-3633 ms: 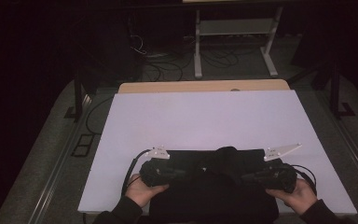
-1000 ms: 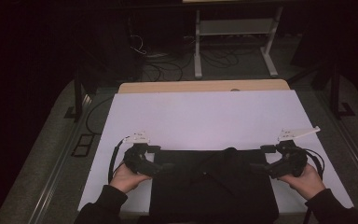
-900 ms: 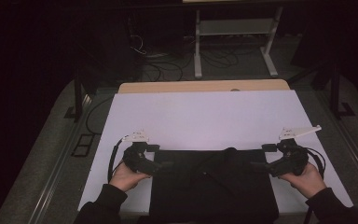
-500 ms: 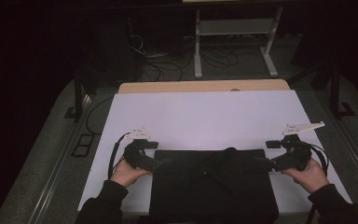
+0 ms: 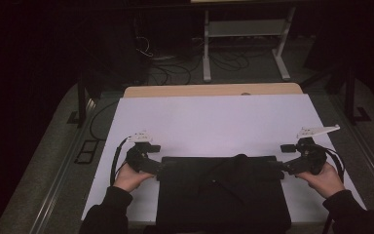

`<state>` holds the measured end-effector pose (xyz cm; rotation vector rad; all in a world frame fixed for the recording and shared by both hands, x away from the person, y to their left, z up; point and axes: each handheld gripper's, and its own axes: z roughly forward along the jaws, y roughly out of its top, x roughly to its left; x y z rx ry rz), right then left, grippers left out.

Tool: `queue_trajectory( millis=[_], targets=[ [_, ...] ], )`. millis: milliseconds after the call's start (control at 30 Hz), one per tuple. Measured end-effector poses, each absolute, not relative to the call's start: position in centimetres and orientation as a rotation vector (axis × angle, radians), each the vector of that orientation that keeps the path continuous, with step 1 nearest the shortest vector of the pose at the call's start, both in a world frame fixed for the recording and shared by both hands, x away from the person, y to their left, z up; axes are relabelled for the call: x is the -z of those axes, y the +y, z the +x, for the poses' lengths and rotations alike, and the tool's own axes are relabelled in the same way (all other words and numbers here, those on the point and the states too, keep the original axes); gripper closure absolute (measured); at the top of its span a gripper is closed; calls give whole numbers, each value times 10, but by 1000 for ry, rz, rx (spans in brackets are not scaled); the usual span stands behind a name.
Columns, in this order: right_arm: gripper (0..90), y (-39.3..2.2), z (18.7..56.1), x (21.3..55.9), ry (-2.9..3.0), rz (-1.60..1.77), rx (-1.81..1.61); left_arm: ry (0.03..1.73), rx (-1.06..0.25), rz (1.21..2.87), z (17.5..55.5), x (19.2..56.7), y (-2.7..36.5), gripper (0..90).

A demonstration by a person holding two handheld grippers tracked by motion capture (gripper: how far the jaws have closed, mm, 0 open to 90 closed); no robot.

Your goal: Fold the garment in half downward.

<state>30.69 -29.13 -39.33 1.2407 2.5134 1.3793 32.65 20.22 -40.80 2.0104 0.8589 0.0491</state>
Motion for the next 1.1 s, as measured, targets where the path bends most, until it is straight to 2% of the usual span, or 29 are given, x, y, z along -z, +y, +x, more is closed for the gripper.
queue_trajectory(
  millis=[767, 1100],
  targets=[
    [39, -308, 324, 419, 2518, 1341, -1312, 920, -16, 2007, 335, 429, 214, 0],
    [99, -310, 329, 425, 2535, 1349, -1282, 921, 0, 2059, 337, 436, 212, 0]
  ],
)
